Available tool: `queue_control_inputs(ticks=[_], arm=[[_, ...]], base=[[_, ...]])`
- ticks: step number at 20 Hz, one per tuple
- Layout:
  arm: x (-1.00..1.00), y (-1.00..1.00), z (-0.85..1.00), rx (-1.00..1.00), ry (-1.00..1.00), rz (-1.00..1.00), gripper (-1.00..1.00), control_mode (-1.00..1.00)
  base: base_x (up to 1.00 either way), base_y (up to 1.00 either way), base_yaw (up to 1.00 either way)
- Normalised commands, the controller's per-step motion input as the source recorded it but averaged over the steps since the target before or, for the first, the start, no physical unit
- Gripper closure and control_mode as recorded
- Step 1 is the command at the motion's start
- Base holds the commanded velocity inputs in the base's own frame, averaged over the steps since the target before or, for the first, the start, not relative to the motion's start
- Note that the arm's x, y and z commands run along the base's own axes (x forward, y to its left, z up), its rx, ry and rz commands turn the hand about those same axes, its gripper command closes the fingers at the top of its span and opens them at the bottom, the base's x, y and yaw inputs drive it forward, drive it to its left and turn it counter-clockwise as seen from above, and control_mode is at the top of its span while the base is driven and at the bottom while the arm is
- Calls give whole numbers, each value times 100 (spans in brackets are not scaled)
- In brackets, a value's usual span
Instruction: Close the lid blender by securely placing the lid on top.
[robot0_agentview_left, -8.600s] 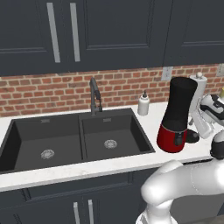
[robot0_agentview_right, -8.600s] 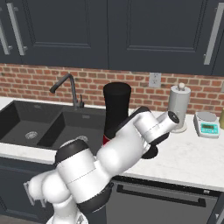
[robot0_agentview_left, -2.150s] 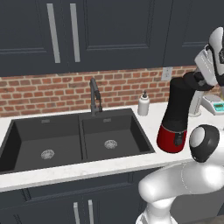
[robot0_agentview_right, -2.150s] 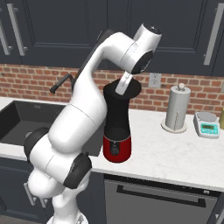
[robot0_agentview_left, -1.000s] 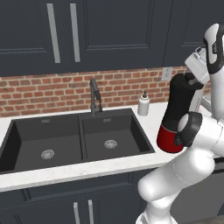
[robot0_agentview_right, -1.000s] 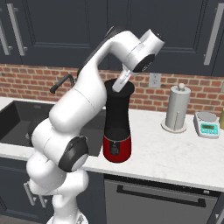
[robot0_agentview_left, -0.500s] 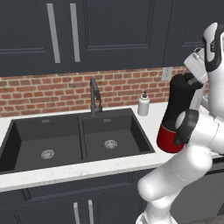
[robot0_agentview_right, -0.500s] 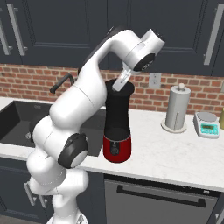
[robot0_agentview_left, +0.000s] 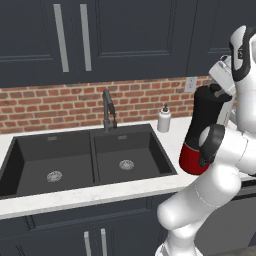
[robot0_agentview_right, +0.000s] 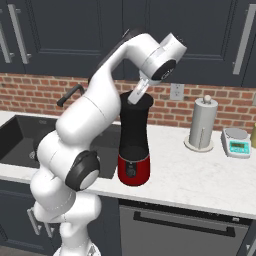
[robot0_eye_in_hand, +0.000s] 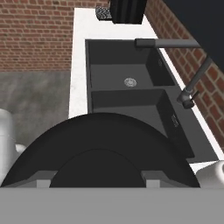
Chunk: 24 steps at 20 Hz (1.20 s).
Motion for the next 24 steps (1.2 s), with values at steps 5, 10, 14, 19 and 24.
queue_control_inputs(ticks=[5, 10, 14, 19, 24], arm=[[6, 9, -4, 0, 0, 0, 100, -100], [0, 10, 0, 0, 0, 0, 100, -100], [-1, 12, 0, 0, 0, 0, 100, -100], [-1, 14, -10, 0, 0, 0, 100, -100], [0, 4, -37, 0, 0, 0, -100, -100]], base=[[0, 0, 0], [0, 0, 0], [0, 0, 0], [0, 0, 0], [0, 0, 0]])
